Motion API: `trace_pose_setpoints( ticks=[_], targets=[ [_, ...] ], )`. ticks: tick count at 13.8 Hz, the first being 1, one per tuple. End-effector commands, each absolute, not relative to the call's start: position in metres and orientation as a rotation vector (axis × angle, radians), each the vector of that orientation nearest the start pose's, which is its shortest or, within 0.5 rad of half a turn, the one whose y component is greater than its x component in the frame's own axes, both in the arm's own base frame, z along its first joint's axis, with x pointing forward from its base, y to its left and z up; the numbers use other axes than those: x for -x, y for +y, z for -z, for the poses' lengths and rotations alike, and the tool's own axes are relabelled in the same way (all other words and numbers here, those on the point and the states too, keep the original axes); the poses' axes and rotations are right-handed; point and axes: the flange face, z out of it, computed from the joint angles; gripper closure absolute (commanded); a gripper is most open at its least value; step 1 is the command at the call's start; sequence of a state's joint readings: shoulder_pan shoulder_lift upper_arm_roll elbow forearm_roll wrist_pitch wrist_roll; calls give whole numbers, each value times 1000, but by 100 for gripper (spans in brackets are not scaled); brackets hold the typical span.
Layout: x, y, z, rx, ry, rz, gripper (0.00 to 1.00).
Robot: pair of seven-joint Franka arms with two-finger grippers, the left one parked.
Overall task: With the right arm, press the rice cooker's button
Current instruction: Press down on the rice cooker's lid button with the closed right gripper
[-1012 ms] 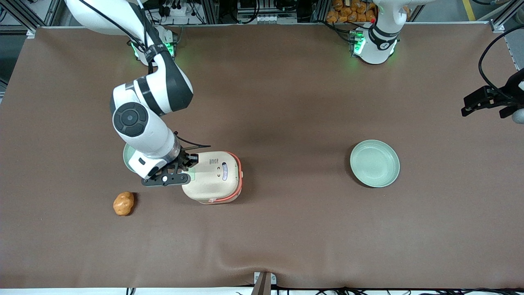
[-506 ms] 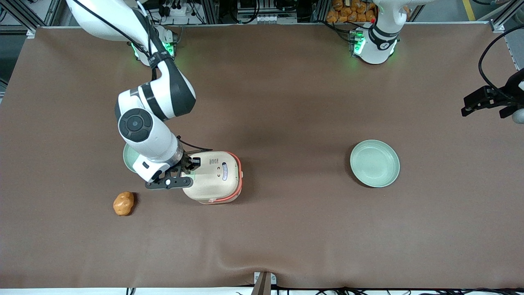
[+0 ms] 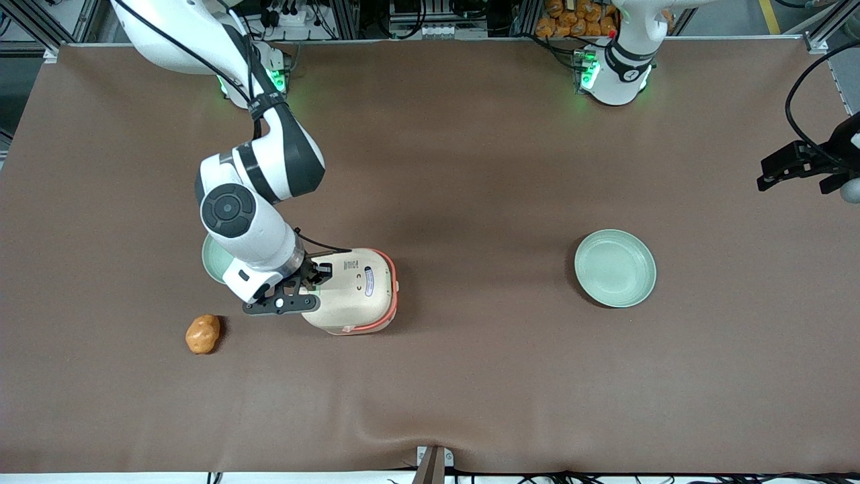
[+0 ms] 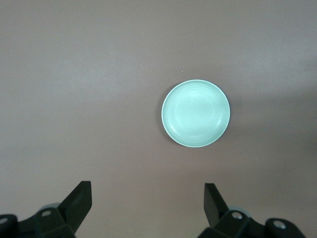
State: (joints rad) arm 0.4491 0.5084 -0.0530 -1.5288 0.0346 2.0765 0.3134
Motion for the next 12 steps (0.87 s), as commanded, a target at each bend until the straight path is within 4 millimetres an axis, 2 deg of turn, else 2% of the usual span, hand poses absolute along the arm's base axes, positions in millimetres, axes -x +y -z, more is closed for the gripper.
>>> trace_pose_setpoints(
  ticks=[1,6,8,9,10,11,12],
  targets=[
    [-646,279,-356,3133,-102,65,100],
    [-646,278,-329,3144,-104,40,100],
    [-647,276,-330,3146,-99,31,100],
    [-649,276,-339,3142,-97,46,100],
    [-649,277,-353,3133,-98,72,91],
    [-647,275,-374,3112,-84,95,74],
    [-645,270,-394,3108,-76,90,54]
  ],
)
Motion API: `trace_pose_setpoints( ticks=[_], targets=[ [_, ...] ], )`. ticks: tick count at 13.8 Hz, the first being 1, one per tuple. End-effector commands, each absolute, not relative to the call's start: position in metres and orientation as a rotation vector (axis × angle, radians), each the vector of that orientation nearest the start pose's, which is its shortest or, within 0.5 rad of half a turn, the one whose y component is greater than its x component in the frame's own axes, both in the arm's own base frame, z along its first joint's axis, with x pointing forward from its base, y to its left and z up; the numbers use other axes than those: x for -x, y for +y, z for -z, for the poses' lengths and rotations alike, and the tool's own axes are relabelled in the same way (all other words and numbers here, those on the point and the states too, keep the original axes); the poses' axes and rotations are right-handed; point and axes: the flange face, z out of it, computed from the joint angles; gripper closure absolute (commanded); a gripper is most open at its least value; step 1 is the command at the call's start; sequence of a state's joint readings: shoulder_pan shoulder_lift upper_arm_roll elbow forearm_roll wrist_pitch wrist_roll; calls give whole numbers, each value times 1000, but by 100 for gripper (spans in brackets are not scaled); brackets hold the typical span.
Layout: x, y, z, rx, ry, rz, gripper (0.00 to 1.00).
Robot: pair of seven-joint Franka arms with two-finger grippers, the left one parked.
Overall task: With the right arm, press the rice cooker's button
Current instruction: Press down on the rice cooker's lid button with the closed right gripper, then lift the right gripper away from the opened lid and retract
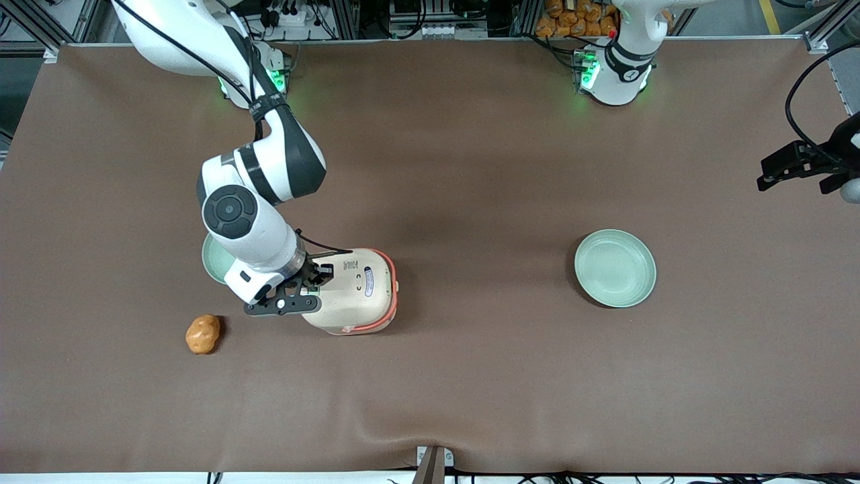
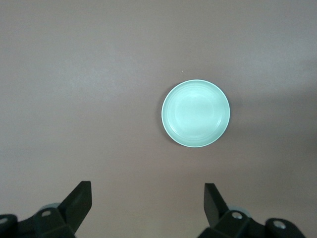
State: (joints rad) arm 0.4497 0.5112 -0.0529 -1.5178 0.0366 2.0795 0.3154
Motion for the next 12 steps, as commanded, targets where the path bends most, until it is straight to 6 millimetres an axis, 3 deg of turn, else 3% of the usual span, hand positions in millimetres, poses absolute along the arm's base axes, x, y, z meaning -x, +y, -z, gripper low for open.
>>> trace_pose_setpoints(
  ticks=[1,3,4,5,8,10,12],
  targets=[
    [-643,266,-419,3100,-64,95,32],
    [-639,252,-463,3110,-43,69,15],
    [-641,232,-484,3114,-5,48,4],
    [-641,209,-508,3114,39,26,0],
    [-621,154,-568,3111,96,11,0],
    [-606,113,-590,3127,72,-71,0],
    [-586,61,-618,3118,51,-128,0]
  ],
)
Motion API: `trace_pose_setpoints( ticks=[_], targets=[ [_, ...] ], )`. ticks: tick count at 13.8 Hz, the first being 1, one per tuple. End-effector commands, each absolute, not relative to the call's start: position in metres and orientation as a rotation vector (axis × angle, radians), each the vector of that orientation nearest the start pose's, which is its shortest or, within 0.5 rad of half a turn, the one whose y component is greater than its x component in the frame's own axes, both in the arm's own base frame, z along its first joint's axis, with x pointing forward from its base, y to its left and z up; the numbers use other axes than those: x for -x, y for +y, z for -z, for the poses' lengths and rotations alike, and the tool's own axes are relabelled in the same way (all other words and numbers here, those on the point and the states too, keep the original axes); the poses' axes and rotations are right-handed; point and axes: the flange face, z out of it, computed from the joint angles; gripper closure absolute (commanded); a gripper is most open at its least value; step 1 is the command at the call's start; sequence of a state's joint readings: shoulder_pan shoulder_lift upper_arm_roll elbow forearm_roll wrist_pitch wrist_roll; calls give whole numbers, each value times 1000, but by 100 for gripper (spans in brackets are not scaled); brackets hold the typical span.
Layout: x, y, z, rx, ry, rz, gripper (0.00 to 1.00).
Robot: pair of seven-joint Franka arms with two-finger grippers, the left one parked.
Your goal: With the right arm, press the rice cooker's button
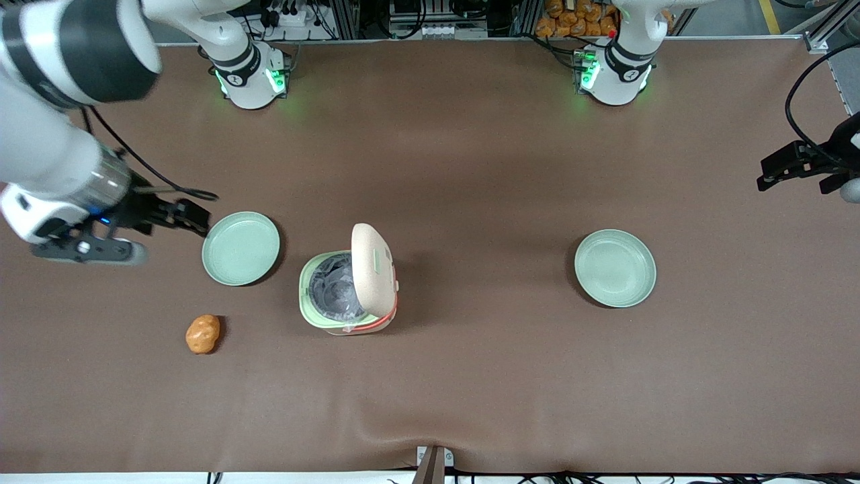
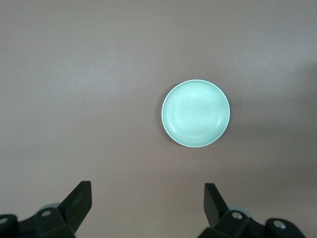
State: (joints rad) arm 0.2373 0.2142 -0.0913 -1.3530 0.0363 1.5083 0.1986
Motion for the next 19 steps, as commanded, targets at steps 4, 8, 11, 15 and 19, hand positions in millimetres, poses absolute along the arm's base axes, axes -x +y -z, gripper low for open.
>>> trace_pose_setpoints(
  ticks=[4,8,11,15,19],
  targets=[
    [-539,-15,-661,3093,23,-188,0],
    [-496,-52,-656,3084,97,-171,0],
    [-474,-51,-641,3085,98,-83,0],
    [-474,-44,-651,3088,73,-76,0],
    [-470,-41,-661,3096,64,-99,0]
  ],
)
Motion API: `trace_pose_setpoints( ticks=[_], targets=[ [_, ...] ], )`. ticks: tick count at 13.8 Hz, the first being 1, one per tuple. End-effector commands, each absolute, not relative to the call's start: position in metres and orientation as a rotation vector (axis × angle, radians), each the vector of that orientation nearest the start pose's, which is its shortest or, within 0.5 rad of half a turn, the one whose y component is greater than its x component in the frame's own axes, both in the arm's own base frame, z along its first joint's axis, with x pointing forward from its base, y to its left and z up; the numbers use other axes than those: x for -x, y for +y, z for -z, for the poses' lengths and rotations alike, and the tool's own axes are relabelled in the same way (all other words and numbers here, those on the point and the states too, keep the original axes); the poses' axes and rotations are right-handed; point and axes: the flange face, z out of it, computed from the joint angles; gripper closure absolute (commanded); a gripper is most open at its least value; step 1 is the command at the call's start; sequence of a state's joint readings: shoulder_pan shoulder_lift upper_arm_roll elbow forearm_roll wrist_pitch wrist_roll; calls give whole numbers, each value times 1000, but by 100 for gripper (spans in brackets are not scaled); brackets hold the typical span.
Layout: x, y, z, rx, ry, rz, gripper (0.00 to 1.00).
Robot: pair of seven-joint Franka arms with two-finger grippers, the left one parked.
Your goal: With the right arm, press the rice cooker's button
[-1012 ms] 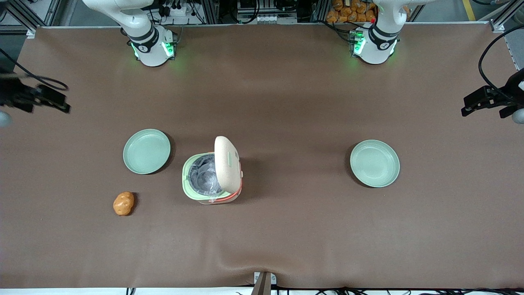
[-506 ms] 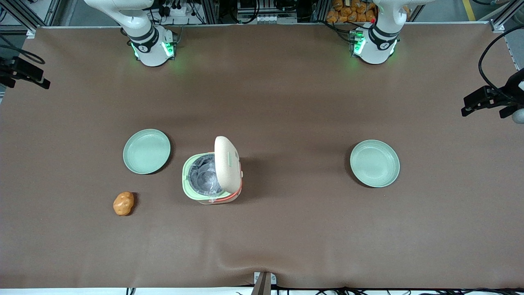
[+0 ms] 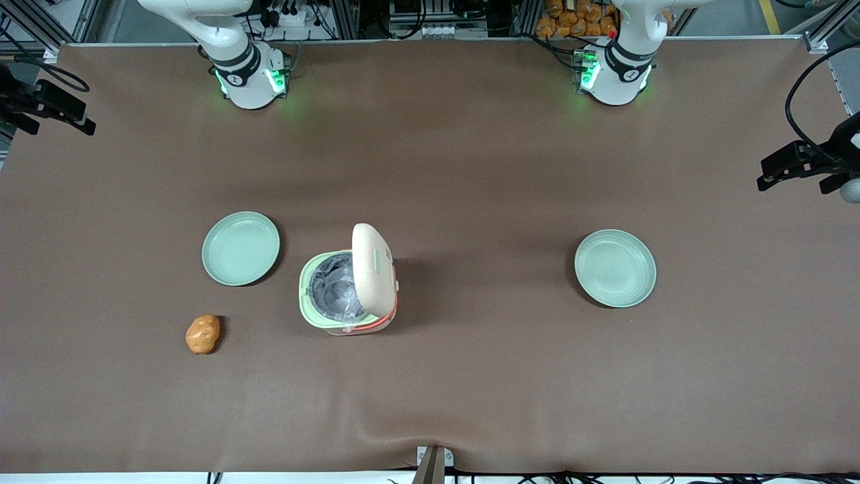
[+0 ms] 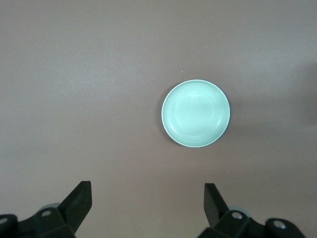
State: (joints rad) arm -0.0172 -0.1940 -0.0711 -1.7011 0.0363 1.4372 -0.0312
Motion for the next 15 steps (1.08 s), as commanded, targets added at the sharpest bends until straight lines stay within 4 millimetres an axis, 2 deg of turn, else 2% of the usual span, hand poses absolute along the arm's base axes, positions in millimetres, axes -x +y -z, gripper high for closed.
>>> trace_pose_setpoints(
  ticks=[1,5,8,11,15],
  targets=[
    [-470,-42,-663,3107,66,-93,0],
    [-467,-38,-669,3109,68,-110,0],
    [-466,-45,-679,3095,83,-80,0],
    [-464,-44,-689,3100,74,-61,0],
    [-468,-30,-690,3106,28,-57,0]
  ],
)
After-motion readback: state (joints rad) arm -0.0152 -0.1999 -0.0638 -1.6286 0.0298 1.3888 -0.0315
